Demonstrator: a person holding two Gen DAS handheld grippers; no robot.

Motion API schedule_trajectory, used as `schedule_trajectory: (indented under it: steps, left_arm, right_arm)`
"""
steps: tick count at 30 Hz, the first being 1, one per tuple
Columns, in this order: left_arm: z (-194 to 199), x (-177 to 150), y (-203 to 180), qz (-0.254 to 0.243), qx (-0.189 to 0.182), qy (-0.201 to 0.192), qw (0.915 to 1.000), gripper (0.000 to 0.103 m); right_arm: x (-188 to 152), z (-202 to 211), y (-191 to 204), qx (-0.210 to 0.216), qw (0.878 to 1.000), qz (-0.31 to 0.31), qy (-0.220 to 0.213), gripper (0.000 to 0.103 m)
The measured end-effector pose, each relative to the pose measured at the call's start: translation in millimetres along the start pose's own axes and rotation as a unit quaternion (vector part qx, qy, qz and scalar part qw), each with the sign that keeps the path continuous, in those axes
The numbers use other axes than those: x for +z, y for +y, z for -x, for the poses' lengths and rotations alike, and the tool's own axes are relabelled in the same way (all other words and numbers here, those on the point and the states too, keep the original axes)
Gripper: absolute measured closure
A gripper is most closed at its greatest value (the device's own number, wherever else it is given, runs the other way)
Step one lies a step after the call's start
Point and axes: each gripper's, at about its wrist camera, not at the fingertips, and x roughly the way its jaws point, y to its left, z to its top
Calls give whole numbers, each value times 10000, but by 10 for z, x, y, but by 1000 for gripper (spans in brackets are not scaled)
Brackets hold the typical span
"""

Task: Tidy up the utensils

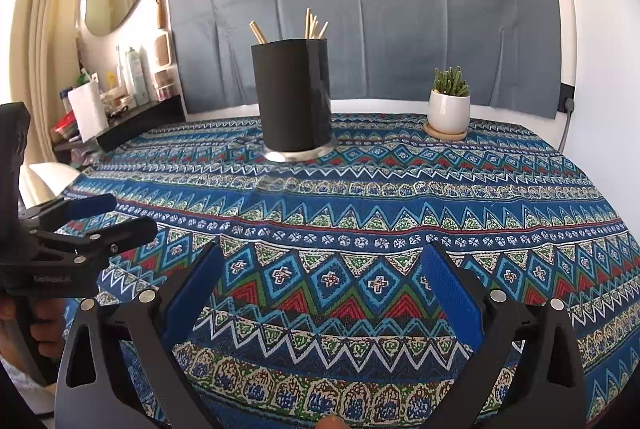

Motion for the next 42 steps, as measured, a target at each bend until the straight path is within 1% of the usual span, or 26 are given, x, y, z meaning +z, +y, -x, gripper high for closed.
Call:
schedule_trajectory:
  steps: [42]
  left_arm:
    - [-11, -9, -23, -76, 44, 34, 10000, 6]
  right_arm:
    - [-7, -4, 11, -30, 10000, 16, 1, 8]
